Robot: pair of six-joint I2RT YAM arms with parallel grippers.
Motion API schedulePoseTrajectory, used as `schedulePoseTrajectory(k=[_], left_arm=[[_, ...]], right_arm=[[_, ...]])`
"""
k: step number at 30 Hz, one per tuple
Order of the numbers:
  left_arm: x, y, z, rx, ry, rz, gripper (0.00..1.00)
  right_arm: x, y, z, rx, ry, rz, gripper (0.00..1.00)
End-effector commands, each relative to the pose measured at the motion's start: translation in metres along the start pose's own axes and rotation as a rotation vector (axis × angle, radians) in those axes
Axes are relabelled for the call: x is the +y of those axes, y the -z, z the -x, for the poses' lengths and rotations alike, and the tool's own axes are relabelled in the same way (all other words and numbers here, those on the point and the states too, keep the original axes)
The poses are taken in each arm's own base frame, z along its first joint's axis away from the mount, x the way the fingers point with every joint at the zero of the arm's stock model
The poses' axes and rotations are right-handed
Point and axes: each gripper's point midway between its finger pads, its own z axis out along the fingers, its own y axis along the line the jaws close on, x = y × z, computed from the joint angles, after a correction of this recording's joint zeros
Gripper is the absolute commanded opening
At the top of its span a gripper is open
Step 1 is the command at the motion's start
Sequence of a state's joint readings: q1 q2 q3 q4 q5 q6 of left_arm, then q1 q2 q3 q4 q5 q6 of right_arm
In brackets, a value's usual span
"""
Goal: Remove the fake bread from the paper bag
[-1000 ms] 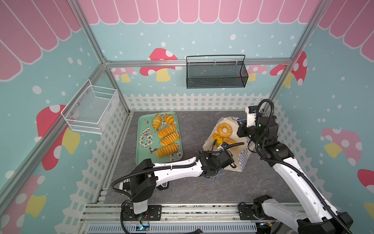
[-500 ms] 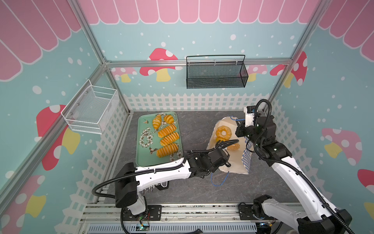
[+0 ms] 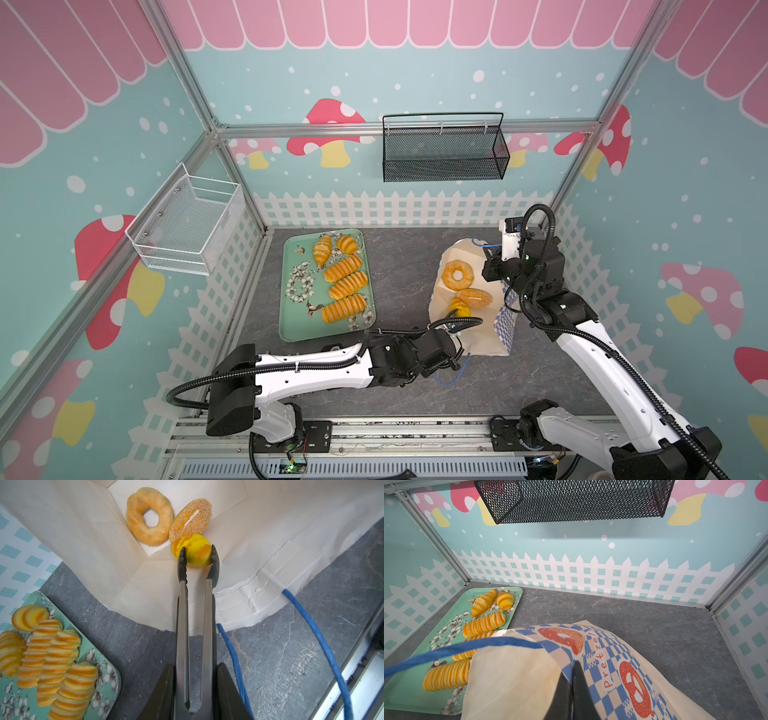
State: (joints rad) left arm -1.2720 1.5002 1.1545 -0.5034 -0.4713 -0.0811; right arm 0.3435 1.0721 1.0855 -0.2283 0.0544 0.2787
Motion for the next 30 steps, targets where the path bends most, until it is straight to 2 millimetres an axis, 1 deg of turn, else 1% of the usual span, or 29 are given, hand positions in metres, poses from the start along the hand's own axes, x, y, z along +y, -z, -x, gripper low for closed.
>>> schedulePoseTrajectory(k=[1, 5, 8, 12, 14, 16, 19, 21, 22, 25, 30], left_arm=[[0.010, 0.020, 0.053, -0.200, 0.043, 0.029, 0.00], [0.013, 0.026, 0.073, -0.282, 0.020, 0.047, 0.00], [0.012, 0.018, 0.077, -0.306, -0.004, 0.057, 0.00], [0.009, -0.006, 0.063, -0.264, -0.012, 0.056, 0.00], [0.009, -0.019, 0.049, -0.214, -0.012, 0.059, 0.00], [0.007, -0.026, 0.036, -0.159, -0.012, 0.044, 0.00], [0.004, -0.032, 0.018, -0.070, -0.007, 0.021, 0.00], [0.004, -0.034, 0.010, -0.016, -0.003, 0.012, 0.00], [0.003, -0.034, 0.007, 0.009, -0.001, 0.005, 0.02], [0.001, -0.034, 0.004, 0.059, 0.008, -0.009, 0.07], [0.000, -0.030, 0.014, 0.072, 0.058, -0.031, 0.16]], right_arm=[[0.002, 0.001, 0.001, -0.012, -0.007, -0.001, 0.00], [0.001, 0.002, 0.001, -0.013, -0.004, -0.007, 0.00], [0.001, 0.002, 0.001, -0.012, -0.004, -0.007, 0.00], [0.002, 0.001, 0.001, -0.013, -0.003, -0.002, 0.00], [0.002, 0.001, 0.002, -0.013, 0.001, 0.000, 0.00], [0.002, 0.002, 0.002, -0.015, 0.005, -0.003, 0.00], [0.002, 0.001, 0.002, -0.015, 0.008, -0.005, 0.00], [0.002, 0.001, 0.002, -0.018, 0.006, -0.004, 0.00], [0.002, 0.001, 0.002, -0.019, 0.005, -0.003, 0.00], [0.003, 0.000, 0.002, -0.019, 0.002, 0.003, 0.00], [0.003, 0.000, 0.002, -0.019, 0.002, 0.004, 0.00]])
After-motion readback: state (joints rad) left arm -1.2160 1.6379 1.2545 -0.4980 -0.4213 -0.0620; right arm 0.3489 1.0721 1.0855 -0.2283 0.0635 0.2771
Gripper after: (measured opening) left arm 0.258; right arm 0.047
